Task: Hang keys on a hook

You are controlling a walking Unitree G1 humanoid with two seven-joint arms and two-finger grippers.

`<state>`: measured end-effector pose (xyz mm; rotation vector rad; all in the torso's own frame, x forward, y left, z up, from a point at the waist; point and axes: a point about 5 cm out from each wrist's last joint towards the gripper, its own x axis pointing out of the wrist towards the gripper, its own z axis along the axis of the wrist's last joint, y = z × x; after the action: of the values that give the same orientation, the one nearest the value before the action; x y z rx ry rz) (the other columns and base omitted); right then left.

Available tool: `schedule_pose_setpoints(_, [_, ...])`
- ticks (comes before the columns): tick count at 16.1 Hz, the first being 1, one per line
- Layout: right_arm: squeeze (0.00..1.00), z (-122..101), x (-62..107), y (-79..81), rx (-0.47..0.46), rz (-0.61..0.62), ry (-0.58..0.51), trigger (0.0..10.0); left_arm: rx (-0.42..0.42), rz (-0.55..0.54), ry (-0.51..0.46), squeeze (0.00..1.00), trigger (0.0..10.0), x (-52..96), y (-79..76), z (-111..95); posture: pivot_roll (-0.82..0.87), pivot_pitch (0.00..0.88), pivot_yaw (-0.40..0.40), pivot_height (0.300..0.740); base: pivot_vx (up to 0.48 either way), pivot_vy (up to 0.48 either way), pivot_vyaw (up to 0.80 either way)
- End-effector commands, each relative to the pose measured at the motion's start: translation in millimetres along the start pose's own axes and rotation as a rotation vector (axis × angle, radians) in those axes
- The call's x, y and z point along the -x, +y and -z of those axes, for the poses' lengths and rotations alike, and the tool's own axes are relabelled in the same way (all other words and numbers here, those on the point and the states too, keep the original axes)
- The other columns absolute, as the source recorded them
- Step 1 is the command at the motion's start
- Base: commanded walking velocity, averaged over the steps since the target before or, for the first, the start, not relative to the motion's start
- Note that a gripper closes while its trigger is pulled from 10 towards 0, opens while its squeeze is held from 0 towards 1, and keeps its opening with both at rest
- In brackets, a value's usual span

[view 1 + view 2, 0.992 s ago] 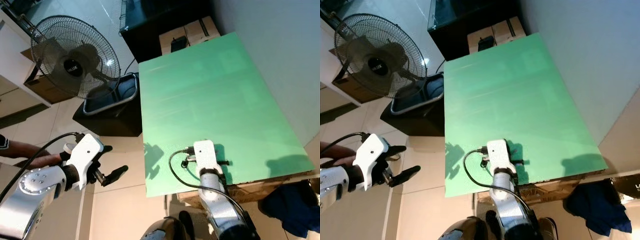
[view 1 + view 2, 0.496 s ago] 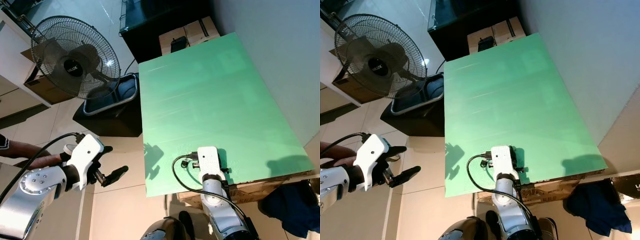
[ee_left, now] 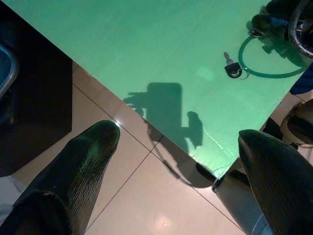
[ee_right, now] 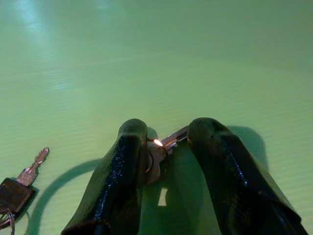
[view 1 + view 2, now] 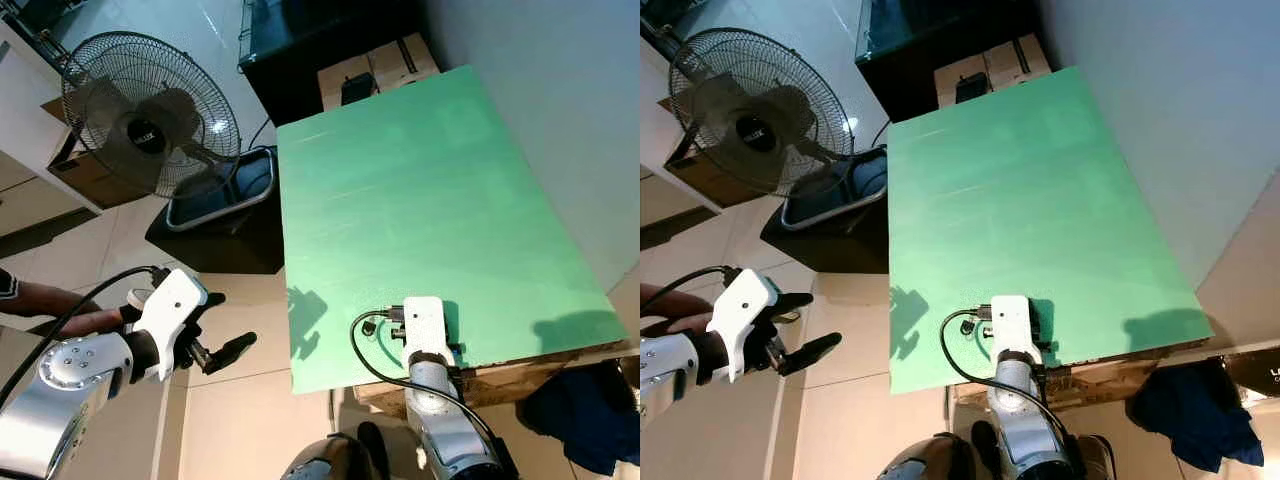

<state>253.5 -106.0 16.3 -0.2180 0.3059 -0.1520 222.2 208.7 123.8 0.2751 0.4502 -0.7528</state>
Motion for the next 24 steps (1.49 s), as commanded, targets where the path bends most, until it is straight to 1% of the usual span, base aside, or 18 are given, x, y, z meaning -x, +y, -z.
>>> schedule_pose_setpoints(1, [0.00,-2,13.4,36.5,-0.127,-0.085,0.060,10.0,0.006,-0.013,0.032,0.00,10.0,4.6,2.9,5,0.01,0.234,0.400,0.740,0.000,0.000,0.00])
schedule_pose_setpoints(2, [0.00,-1,12.3,36.5,-0.153,-0.103,0.061,10.0,0.005,-0.011,0.032,0.00,10.0,4.5,2.5,4,0.01,0.236,0.400,0.740,0.000,0.000,0.00])
schedule_pose_setpoints(3, [0.00,-2,12.0,36.4,-0.158,-0.107,0.061,10.0,0.005,-0.011,0.032,0.00,10.0,4.3,2.4,4,0.01,0.236,0.400,0.740,0.000,0.000,0.00])
schedule_pose_setpoints(6, [0.00,-1,9.7,30.8,-0.144,-0.118,0.051,10.0,0.008,-0.012,0.033,0.00,10.0,4.6,2.4,5,0.01,0.239,0.400,0.740,0.000,0.000,0.00])
schedule_pose_setpoints(7, [0.00,-1,9.9,29.7,-0.155,-0.118,0.044,0.0,0.010,-0.012,0.033,0.00,10.0,4.8,2.1,5,0.01,0.239,0.400,0.740,0.000,0.000,0.00])
schedule_pose_setpoints(9, [0.00,1,12.2,28.6,-0.163,-0.120,0.037,0.0,0.014,-0.012,0.033,0.00,10.0,4.9,1.4,6,0.01,0.239,0.400,0.740,0.000,0.000,0.00])
schedule_pose_setpoints(12, [0.00,2,16.8,32.2,-0.166,-0.134,0.033,0.0,0.016,-0.016,0.035,0.00,10.0,5.8,2.5,7,0.01,0.239,0.400,0.740,0.000,0.000,0.00])
schedule_pose_setpoints(17, [0.01,1,19.3,34.1,-0.173,-0.142,0.017,0.0,0.014,-0.010,0.038,0.00,10.0,5.6,3.6,6,0.00,0.238,0.400,0.740,0.000,0.000,0.00])
schedule_pose_setpoints(19, [0.10,0,19.7,33.8,-0.175,-0.140,0.012,0.0,0.012,-0.008,0.039,0.00,10.0,5.4,4.3,6,0.00,0.237,0.400,0.740,0.000,0.000,0.00])
schedule_pose_setpoints(20, [0.20,-2,19.9,32.5,-0.175,-0.134,-0.002,0.0,0.012,-0.004,0.038,0.00,10.0,4.4,4.3,6,0.00,0.237,0.400,0.740,0.000,0.000,0.00])
schedule_pose_setpoints(21, [0.25,-3,19.8,31.7,-0.171,-0.131,-0.009,0.0,0.010,-0.002,0.038,0.00,10.0,4.0,4.2,5,0.00,0.239,0.400,0.740,0.000,0.000,0.00])
schedule_pose_setpoints(23, [0.24,-10,18.9,30.8,-0.161,-0.132,-0.041,0.0,0.008,0.000,0.038,0.00,10.0,3.5,4.9,5,0.00,0.237,0.400,0.740,0.000,0.000,0.00])
schedule_pose_setpoints(24, [0.23,-19,17.6,29.4,-0.148,-0.131,-0.076,0.0,0.007,0.000,0.038,0.00,10.0,3.2,5.5,5,0.00,0.236,0.400,0.740,0.000,0.000,0.00])
